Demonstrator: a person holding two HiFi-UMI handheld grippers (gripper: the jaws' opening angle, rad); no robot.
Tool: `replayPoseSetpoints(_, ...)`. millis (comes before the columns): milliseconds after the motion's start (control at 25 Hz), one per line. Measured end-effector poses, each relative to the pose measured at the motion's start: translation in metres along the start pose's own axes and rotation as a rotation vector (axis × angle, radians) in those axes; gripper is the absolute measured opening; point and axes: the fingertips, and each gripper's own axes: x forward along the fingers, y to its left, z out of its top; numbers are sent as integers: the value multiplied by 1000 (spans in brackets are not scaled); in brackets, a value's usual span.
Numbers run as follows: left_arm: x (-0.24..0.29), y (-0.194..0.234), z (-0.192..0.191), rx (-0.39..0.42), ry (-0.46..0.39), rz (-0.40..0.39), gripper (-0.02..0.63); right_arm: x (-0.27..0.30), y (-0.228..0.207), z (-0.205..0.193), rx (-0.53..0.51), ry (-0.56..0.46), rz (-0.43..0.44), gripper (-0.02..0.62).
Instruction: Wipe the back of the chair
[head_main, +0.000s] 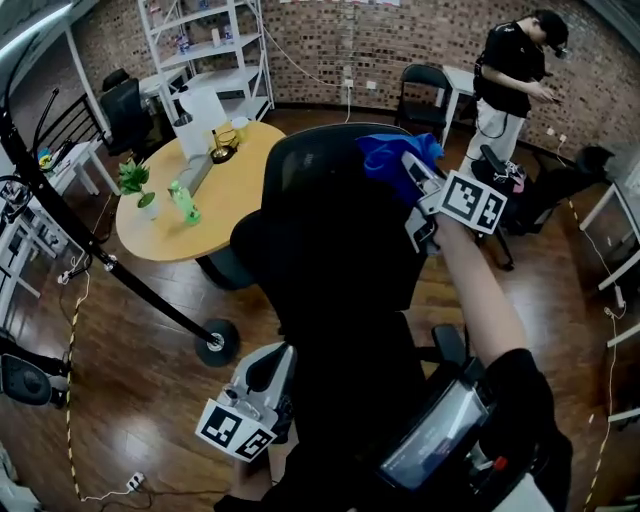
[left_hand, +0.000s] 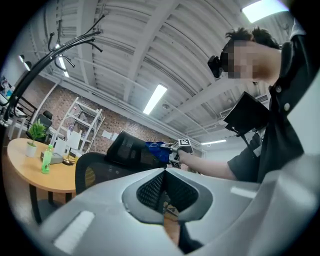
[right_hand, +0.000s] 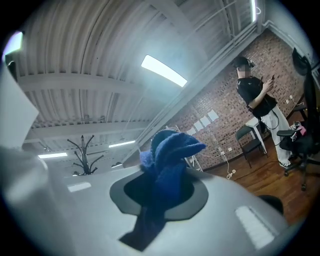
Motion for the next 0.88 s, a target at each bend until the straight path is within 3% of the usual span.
replayPoseSetpoints(80,6,-5,-3,-3,5,-24,5,-17,-11,9,-35,-16,-54,54)
replayPoseSetpoints(240,13,-10,-7,-8,18,-51,5,-55,-40,39,-175,-50,-271,54)
replayPoseSetpoints(400,8,-14,-7,-15,21,-58,5,-102,-26,84,-348,-256,-424,54)
replayPoseSetpoints(520,0,-11,-6,-19,17,-46,5,-92,-4,73,-437,-258,-404,54)
replayPoseSetpoints(760,-25,8,0,-22,7,16,5,-9,7,-30,-567,22,-338,54)
replayPoseSetpoints(880,-39,16,0,-22,4,48,5,17,18,-70,-606,95,-282,54)
